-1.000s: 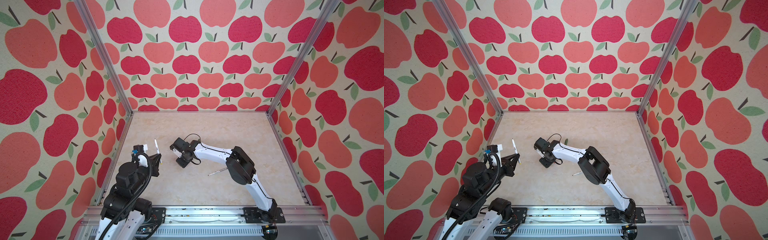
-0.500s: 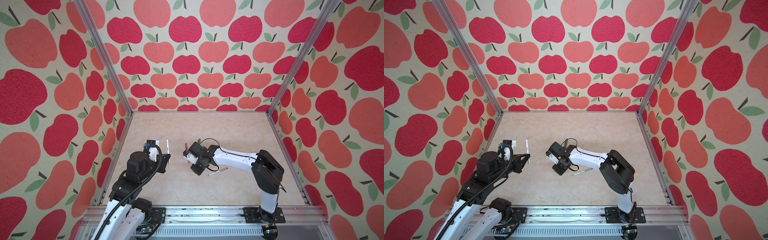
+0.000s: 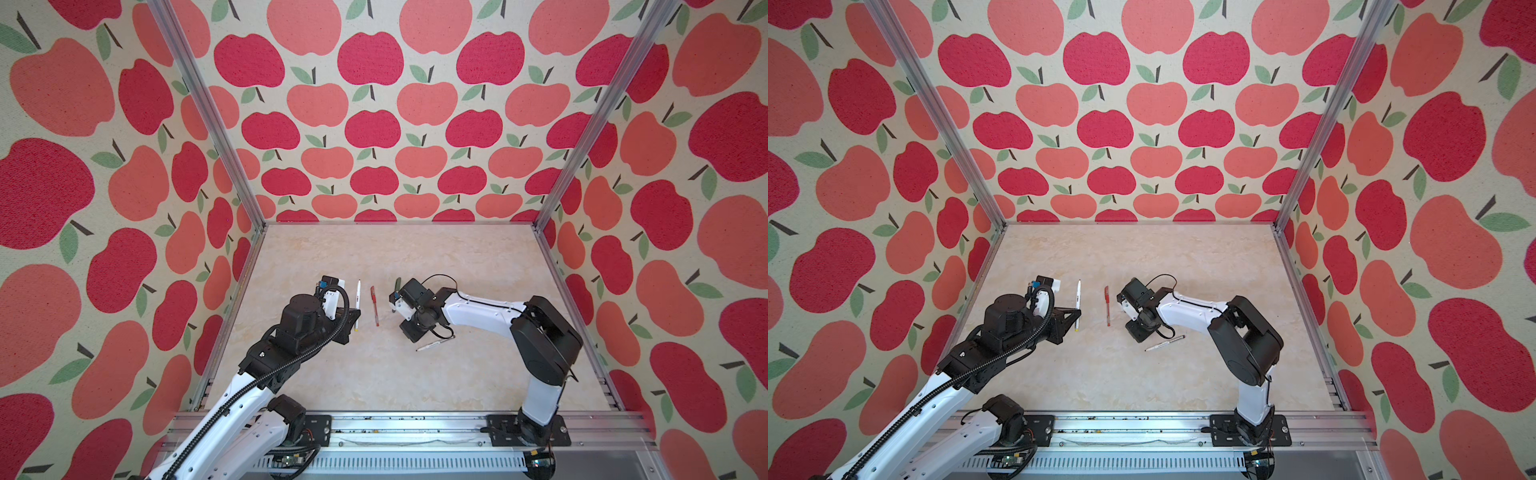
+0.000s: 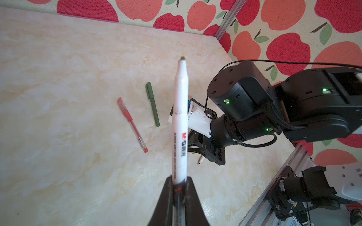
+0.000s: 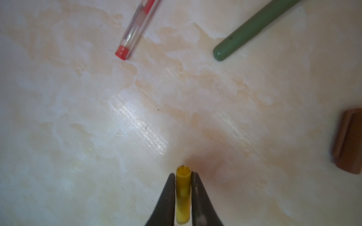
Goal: Insert pens into pen caps
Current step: Place the pen cap at the center of the table, then rotate the pen cap at the center of the table.
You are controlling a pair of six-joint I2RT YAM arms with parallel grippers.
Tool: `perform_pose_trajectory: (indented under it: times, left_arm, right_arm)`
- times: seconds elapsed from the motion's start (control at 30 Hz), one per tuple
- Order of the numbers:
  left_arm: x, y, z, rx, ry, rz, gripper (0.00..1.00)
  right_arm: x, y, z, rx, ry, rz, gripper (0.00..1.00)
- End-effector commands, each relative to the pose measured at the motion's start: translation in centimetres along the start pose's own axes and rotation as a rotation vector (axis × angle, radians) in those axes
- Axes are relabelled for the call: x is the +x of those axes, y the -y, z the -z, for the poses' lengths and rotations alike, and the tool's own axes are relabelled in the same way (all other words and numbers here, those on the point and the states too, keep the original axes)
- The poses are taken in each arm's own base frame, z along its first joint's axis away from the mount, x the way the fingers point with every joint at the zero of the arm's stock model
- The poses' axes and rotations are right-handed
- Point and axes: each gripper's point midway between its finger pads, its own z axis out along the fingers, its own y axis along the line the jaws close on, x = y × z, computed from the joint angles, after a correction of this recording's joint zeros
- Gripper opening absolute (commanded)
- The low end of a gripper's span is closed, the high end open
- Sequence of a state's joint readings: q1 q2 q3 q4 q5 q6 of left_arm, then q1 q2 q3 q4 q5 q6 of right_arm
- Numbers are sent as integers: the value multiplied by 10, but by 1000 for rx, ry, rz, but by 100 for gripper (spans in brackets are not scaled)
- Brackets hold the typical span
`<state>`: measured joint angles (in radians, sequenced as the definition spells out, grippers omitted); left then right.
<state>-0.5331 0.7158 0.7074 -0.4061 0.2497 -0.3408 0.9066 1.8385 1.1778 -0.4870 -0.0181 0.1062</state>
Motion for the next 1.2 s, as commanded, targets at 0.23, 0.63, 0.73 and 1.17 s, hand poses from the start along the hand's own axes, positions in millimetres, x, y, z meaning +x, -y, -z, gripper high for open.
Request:
perform_pose_trajectory:
  times: [0.23,0.63,0.73,1.17]
  left_arm:
    - [-22,0,6,-35,75,-33,0]
    - [-30,-4,13,-76,115,-55,0]
    - [-33,-2,11,-65,115,-56,0]
    - [-29,5,14,-32,105,-27,0]
  right_arm:
    - [-26,11,19,58,89,-32,40]
    - [-14,-46,70,-280,108,-306,67]
    - [-11,-66,74,-389,87,-329,66]
    - [5,-63,30,-378,34,-419,66]
